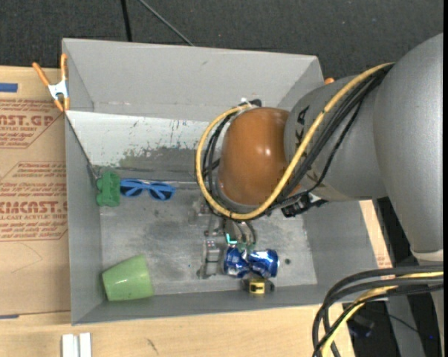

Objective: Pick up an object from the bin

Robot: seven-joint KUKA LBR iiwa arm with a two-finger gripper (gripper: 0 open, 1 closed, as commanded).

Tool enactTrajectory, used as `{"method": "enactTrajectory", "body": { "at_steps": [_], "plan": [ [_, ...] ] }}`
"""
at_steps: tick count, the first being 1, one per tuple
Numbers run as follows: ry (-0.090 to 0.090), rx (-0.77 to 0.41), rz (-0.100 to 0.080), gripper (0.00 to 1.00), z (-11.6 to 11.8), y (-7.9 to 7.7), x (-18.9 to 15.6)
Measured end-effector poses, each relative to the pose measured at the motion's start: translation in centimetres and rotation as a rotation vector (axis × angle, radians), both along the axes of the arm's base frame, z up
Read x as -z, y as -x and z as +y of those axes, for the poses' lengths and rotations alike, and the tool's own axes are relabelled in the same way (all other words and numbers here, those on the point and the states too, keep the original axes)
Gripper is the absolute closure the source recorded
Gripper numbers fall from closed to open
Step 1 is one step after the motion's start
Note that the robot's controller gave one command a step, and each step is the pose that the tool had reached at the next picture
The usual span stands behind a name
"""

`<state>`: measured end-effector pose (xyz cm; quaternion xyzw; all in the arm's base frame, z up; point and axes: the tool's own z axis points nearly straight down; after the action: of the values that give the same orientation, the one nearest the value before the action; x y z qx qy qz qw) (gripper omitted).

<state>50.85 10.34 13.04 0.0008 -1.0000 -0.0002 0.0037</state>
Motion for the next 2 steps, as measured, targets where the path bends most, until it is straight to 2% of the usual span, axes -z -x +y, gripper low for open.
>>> {"method": "enactTrajectory", "body": {
  "at_steps": [1, 2],
  "plan": [
    [0.001, -0.194, -0.005, 0.0, -5.9, 0.4, 3.2],
    [-0.003, -0.516, -0.007, 0.0, -5.6, 1.9, 4.2]
  ]
}}
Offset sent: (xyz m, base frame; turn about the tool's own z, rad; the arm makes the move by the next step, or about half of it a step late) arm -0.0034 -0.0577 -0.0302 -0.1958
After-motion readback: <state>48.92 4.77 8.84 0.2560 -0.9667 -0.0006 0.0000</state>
